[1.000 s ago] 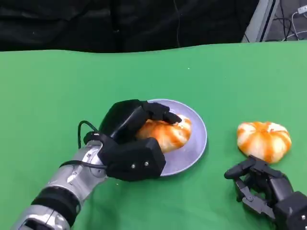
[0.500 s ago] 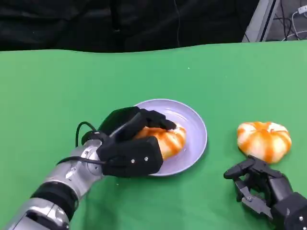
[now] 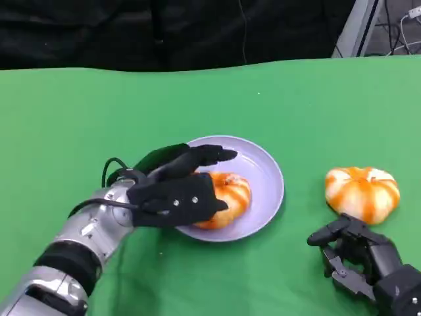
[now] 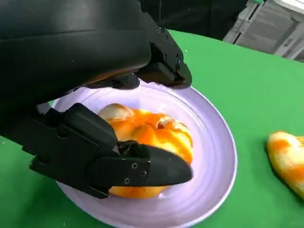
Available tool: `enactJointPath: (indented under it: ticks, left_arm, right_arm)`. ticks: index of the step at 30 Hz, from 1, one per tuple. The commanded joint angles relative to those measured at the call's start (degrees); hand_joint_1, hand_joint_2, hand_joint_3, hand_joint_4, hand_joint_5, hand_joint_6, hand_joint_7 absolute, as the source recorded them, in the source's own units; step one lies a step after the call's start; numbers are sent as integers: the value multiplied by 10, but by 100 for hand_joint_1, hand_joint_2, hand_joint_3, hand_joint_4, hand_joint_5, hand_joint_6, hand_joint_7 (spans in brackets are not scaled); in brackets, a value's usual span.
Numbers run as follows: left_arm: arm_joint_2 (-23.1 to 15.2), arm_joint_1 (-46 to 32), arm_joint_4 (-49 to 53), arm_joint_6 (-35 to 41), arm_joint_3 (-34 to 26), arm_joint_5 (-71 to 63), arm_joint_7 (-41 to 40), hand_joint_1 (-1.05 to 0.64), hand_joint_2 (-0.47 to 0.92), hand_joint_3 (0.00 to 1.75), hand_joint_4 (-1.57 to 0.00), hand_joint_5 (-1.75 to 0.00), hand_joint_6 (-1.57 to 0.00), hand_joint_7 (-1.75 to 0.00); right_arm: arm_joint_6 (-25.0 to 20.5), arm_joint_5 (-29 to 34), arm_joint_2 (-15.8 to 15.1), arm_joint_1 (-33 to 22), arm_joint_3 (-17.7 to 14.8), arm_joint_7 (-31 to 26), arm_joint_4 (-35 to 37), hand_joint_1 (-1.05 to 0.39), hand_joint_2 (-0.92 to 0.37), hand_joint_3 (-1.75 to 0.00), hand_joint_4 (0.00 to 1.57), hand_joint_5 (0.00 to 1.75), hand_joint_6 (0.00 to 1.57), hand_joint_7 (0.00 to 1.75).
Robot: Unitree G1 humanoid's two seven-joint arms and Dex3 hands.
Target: Grasp the bread from the table and place it into the plate.
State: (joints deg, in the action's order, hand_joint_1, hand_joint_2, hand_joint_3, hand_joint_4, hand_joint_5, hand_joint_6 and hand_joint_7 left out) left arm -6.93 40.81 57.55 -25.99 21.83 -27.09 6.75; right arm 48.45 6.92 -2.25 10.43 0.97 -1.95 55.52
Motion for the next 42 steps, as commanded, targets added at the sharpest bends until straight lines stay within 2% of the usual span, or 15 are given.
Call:
enactJointPath:
  ticks: [1,4,8,14,20,25,29,42]
  left_arm:
    - [-20,-4,-12,0,-22,46,78,-103,92,86,-10,0,-20,0]
    - [-23,-7,-20,0,-30,64,104,-103,92,88,-9,0,-18,0]
    - [-27,-24,-41,-14,-54,118,169,-94,92,93,-7,0,-13,0]
    - [-21,-28,-43,-16,-68,148,199,-88,92,94,-9,-1,-13,0]
    - [-5,-33,-39,-8,-101,199,230,-92,92,88,-7,0,-14,-1]
    - [1,-48,-41,-37,-134,249,262,-92,92,87,-11,-2,-16,-1]
    - [44,-108,-90,27,-229,405,321,-100,92,74,-22,-4,-25,-3]
    - [51,-166,-149,44,-280,473,373,-95,92,64,-37,-4,-33,-2]
  right_arm:
    - [-14,-1,-4,-7,0,3,8,-14,-92,-49,72,172,75,120]
    - [-15,-1,-4,-7,0,3,8,-14,-92,-49,72,172,75,120]
    - [-13,-1,-5,-7,-1,6,9,-14,-92,-50,72,174,75,121]
    - [-9,4,-7,-4,1,2,14,-14,-92,-50,71,175,75,121]
    - [-13,-3,-4,-5,-2,7,12,-14,-92,-50,70,173,75,121]
    - [-15,0,-5,-7,0,4,9,-14,-92,-50,70,173,75,121]
    - [-15,-5,-1,-4,0,8,12,-13,-92,-50,70,173,75,120]
    - [-16,-2,-4,-1,2,4,17,-14,-92,-49,69,174,75,119]
